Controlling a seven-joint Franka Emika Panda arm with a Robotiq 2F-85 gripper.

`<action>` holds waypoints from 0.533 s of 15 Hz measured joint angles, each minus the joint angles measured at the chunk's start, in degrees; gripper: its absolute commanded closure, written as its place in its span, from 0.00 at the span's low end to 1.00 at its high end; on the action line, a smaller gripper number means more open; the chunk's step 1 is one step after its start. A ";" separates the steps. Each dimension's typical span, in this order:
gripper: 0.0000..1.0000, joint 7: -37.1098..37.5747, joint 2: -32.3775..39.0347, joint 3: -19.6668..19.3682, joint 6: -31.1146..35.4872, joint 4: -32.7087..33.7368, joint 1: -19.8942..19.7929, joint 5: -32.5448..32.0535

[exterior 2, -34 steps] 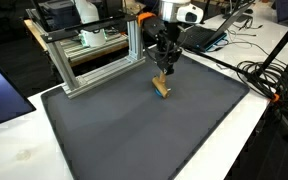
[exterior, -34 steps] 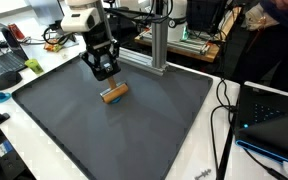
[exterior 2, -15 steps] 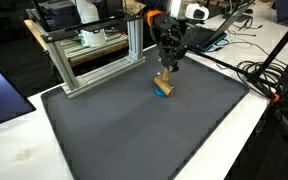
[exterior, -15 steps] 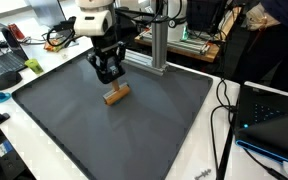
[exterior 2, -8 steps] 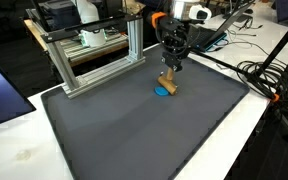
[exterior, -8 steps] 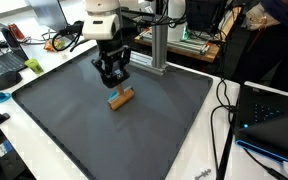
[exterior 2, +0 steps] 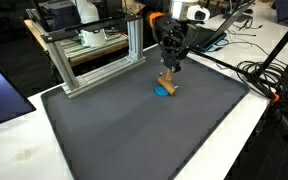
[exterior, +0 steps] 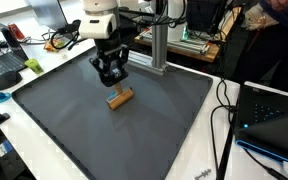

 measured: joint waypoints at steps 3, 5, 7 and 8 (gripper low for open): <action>0.78 0.63 -0.03 -0.12 0.01 -0.02 -0.11 0.01; 0.78 0.83 -0.04 -0.18 0.03 -0.03 -0.19 0.01; 0.78 0.95 -0.06 -0.27 0.05 -0.05 -0.22 0.01; 0.78 0.98 -0.08 -0.31 0.05 -0.07 -0.24 0.01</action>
